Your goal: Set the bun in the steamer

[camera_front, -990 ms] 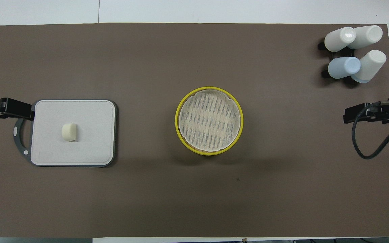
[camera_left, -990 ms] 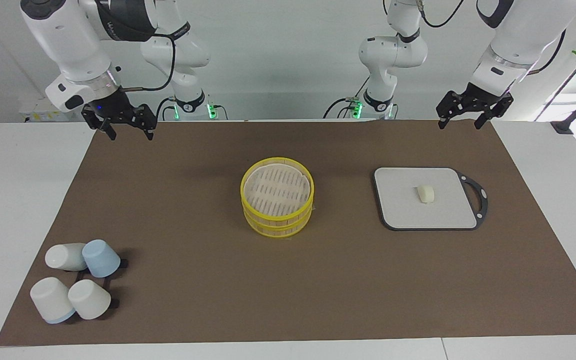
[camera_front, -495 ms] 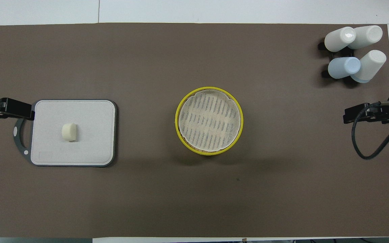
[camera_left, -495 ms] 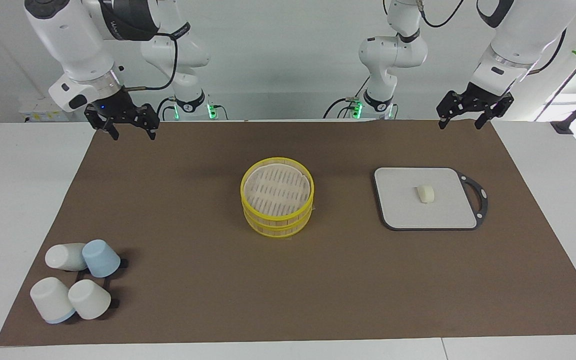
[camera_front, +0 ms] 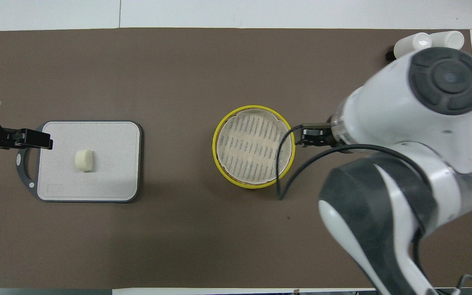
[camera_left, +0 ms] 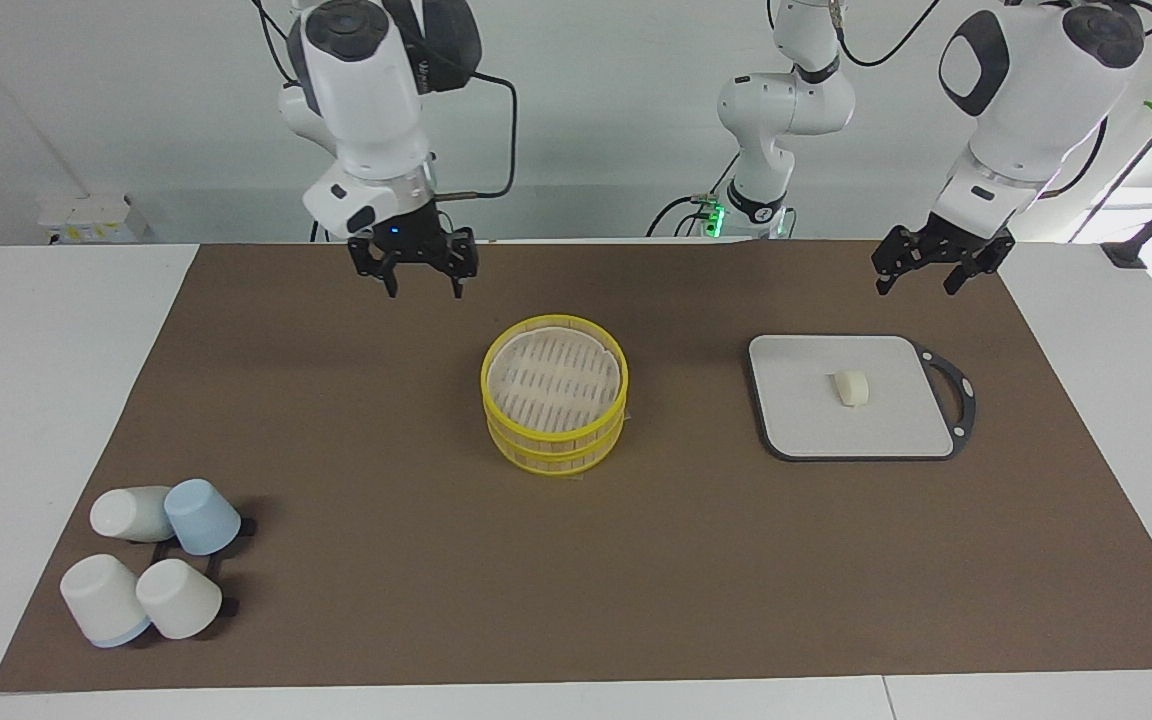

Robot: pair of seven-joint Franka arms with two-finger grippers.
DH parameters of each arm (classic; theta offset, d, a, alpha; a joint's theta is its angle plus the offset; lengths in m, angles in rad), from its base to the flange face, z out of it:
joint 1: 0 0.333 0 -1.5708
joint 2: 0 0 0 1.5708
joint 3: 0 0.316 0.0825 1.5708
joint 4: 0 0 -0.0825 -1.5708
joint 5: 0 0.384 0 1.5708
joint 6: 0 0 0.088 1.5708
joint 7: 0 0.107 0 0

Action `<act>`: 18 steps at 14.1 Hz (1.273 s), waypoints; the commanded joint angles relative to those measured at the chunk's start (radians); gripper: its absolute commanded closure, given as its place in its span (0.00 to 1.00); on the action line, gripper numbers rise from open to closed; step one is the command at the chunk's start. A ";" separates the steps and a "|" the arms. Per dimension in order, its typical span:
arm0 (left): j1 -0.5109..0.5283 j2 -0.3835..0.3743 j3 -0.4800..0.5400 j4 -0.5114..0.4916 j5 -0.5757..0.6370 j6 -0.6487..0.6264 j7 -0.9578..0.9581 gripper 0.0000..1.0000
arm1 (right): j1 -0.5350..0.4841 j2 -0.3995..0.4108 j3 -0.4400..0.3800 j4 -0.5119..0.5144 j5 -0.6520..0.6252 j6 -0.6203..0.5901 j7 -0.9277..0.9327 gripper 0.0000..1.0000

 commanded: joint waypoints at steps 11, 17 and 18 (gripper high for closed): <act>0.033 0.123 -0.006 -0.406 0.019 0.567 0.055 0.00 | 0.295 0.320 -0.004 0.164 -0.039 0.209 0.243 0.14; 0.018 0.139 -0.008 -0.487 0.019 0.699 0.053 0.00 | 0.315 0.380 -0.006 0.181 -0.080 0.245 0.263 0.14; 0.018 0.142 -0.008 -0.489 0.019 0.704 0.053 0.00 | 0.315 0.385 -0.007 0.181 -0.082 0.252 0.263 0.14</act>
